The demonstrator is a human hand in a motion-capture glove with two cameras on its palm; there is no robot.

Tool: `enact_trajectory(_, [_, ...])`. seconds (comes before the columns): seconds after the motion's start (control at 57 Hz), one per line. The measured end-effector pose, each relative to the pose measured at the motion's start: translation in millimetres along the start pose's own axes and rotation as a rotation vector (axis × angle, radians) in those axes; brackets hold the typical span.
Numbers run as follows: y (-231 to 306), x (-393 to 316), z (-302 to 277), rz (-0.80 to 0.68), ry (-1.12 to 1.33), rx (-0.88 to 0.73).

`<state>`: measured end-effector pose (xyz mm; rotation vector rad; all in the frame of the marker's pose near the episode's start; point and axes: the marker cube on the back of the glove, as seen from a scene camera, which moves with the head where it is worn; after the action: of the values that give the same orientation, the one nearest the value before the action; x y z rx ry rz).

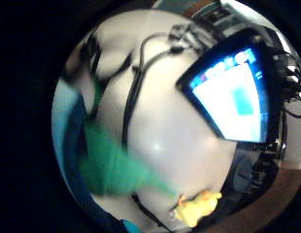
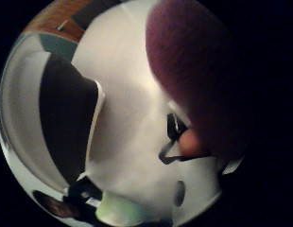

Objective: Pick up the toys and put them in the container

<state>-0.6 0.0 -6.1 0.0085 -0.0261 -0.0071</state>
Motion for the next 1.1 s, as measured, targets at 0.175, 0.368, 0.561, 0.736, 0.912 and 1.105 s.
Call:
enact_trajectory(0.175, [8.9, -26.5, -75.0, -0.039, -0.123, 0.138])
enact_trajectory(0.368, [22.6, -107.0, -201.6, -0.169, -0.200, 0.282])
enact_trajectory(0.561, [25.6, -213.0, -219.6, -0.314, -0.342, 0.394])
enact_trajectory(0.736, [16.1, -287.3, -138.7, -0.323, -0.273, 0.155])
enact_trajectory(0.912, [26.7, -279.8, -121.4, -0.374, -0.240, -0.068])
enact_trajectory(1.105, [41.6, -170.0, -186.4, -0.218, -0.270, -0.032])
